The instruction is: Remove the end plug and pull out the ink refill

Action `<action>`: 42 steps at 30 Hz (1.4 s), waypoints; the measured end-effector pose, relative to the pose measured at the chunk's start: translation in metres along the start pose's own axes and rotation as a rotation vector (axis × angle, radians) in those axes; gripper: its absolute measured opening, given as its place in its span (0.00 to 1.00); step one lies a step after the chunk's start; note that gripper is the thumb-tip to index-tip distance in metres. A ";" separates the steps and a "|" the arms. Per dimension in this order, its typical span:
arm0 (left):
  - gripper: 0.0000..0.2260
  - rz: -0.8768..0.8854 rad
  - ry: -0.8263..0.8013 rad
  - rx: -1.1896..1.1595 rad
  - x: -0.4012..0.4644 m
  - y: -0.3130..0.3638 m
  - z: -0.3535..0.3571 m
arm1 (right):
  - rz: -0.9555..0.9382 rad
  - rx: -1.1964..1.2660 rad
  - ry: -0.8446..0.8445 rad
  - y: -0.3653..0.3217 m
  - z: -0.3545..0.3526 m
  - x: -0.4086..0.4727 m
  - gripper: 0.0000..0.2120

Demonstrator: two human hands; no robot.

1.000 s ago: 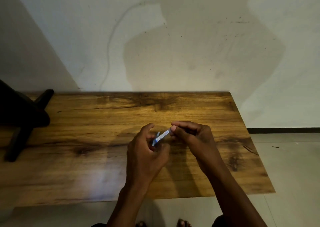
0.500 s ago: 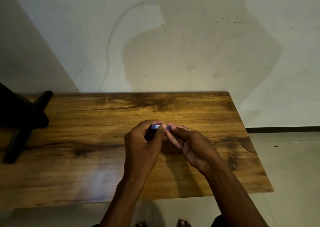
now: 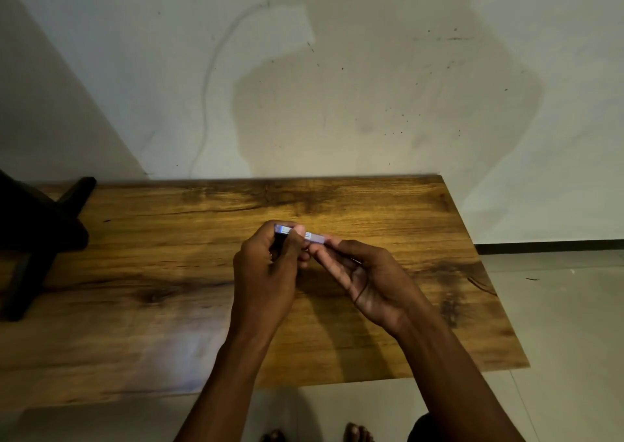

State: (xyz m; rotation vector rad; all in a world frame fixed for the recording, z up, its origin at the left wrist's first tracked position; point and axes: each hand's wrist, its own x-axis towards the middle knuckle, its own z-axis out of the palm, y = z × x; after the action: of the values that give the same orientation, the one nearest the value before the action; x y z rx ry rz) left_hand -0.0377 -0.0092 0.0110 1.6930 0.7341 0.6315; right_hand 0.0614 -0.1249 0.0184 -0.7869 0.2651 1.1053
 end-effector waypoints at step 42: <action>0.13 -0.033 0.276 0.662 -0.011 -0.053 -0.014 | -0.358 -0.490 0.136 -0.010 -0.029 0.002 0.08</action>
State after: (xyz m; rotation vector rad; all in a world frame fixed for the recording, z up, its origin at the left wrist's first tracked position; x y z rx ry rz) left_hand -0.0629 0.0004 -0.0381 2.2091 1.2657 0.6467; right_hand 0.0762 -0.1458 0.0012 -1.2933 -0.0415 0.7823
